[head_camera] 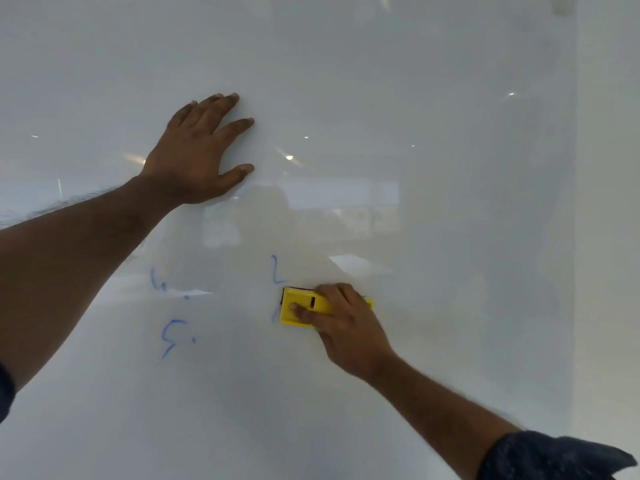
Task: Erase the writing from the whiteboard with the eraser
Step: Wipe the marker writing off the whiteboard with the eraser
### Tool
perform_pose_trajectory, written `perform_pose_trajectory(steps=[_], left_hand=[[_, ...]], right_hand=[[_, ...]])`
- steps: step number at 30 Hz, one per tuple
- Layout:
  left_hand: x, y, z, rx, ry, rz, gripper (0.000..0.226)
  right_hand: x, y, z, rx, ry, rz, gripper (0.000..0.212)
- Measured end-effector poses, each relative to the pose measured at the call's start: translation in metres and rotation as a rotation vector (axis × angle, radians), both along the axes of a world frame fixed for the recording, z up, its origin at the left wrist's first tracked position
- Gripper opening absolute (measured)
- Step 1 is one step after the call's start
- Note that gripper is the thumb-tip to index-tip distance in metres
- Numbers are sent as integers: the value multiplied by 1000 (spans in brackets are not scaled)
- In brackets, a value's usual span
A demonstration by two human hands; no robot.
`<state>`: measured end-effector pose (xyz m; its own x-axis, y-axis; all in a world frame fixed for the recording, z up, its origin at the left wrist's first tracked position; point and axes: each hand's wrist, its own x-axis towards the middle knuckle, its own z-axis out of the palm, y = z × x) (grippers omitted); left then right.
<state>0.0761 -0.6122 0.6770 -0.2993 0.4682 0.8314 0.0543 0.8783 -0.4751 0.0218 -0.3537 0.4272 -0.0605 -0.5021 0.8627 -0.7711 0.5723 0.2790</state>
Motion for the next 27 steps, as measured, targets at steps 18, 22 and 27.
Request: perform_pose_trajectory(steps=[18, 22, 27], left_hand=[[30, -32, -5, -9, -146, 76, 72], [39, -40, -6, 6, -153, 89, 71], [43, -48, -9, 19, -168, 109, 72]], right_hand=[[6, -13, 40, 187, 135, 24, 39], [5, -23, 118, -4, 52, -4, 46], [2, -14, 35, 75, 49, 56, 35]])
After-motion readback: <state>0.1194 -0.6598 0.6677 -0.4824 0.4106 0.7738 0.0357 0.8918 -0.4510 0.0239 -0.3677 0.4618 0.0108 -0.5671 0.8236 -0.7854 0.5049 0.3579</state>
